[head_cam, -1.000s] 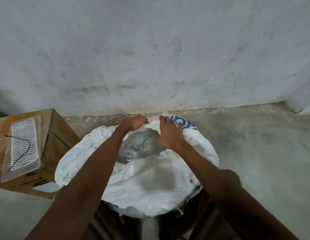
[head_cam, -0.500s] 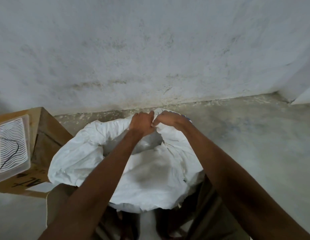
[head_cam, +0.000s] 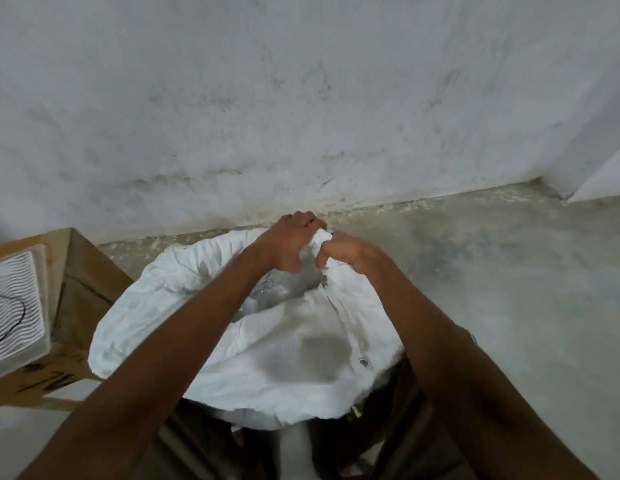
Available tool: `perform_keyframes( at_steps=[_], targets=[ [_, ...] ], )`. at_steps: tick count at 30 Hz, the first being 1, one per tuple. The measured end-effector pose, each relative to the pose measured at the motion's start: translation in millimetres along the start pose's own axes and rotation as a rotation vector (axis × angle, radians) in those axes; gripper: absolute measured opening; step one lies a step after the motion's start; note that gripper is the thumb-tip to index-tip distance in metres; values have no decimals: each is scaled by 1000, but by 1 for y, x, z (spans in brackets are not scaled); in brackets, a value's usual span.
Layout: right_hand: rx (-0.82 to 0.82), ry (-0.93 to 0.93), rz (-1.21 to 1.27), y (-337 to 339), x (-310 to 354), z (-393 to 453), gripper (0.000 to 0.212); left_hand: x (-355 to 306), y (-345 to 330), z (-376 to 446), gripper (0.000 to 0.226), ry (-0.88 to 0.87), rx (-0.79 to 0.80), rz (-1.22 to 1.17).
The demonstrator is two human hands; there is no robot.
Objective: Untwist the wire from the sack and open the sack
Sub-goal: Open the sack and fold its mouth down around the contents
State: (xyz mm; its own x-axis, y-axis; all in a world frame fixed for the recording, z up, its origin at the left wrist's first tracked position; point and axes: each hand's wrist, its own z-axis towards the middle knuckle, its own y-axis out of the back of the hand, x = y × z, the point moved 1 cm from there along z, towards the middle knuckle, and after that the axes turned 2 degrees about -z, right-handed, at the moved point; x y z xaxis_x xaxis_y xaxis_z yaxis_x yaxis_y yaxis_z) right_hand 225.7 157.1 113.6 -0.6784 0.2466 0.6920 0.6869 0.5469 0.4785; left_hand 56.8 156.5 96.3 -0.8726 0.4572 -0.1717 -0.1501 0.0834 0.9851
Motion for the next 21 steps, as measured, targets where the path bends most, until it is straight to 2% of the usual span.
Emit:
perform_keyframes(
  at_steps=[2,4,5,7,9,10,12,14,16,18,20,21],
  targets=[
    [152,-20,-4,9,3,2,30,-6,-1,0,66,-24,-13,-98],
    [155,-27,-50,8,2,-2,32,-12,8,6,44,80,-24,-6],
    [101,9,-75,6,0,-4,42,-14,12,9,38,142,-15,72],
    [-70,93,-251,-3,-6,-11,69,-15,18,12,41,252,60,134],
    [-336,43,-513,-21,-17,-24,103,-10,21,19,48,353,190,115],
    [-407,-24,-542,-30,-23,-30,111,-7,24,23,53,397,287,87],
    [-406,-96,-376,-43,-37,-29,95,-7,34,30,66,434,434,28],
    [-337,-94,-182,-41,-41,-27,69,-7,37,36,80,399,450,11],
    [-277,-76,-1,-28,-37,-25,43,-10,34,34,98,302,370,32],
    [-214,-46,116,-11,-25,-24,23,-13,30,23,115,102,220,41],
    [-155,-54,264,5,-15,-26,26,-18,24,13,113,-96,71,60],
    [-86,-64,333,9,-13,-25,30,-19,21,11,103,-137,10,72]
  ],
)
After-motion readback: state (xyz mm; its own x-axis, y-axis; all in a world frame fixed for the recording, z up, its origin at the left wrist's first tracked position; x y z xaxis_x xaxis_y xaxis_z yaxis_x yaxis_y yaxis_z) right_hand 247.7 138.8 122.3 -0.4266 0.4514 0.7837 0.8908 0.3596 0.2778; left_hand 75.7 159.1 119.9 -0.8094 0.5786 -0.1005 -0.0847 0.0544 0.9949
